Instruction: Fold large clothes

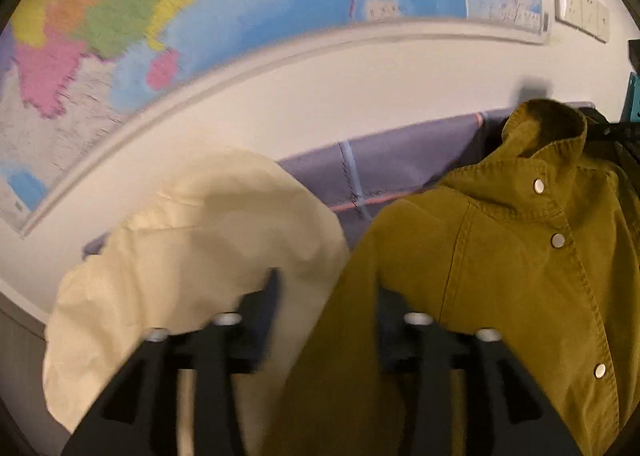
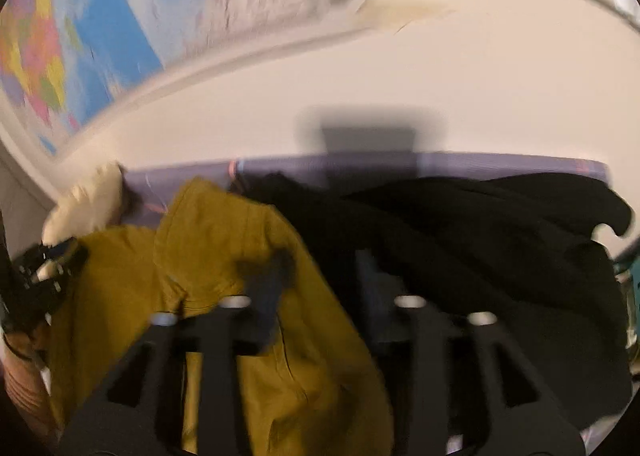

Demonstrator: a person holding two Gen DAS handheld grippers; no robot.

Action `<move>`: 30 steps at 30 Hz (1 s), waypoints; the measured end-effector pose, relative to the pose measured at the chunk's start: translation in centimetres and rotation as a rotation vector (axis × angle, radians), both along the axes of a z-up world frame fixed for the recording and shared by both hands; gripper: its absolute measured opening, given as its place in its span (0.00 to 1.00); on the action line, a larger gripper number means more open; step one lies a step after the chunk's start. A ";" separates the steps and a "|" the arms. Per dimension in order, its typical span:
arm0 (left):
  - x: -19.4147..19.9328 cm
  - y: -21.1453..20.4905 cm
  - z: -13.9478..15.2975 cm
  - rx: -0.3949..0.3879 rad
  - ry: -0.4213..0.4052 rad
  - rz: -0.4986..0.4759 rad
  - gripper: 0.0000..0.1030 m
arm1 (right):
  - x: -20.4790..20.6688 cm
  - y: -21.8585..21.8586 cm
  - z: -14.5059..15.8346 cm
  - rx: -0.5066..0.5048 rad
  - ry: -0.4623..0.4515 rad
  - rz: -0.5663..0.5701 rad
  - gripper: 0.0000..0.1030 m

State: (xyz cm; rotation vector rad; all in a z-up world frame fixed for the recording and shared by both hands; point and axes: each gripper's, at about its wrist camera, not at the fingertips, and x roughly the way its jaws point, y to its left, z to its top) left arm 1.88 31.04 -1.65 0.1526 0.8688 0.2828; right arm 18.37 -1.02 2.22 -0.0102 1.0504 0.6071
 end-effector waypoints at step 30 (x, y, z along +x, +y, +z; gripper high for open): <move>-12.2 -1.4 2.0 -0.025 -0.105 -0.056 0.79 | -16.2 -20.5 8.6 -0.088 -0.206 -0.161 0.08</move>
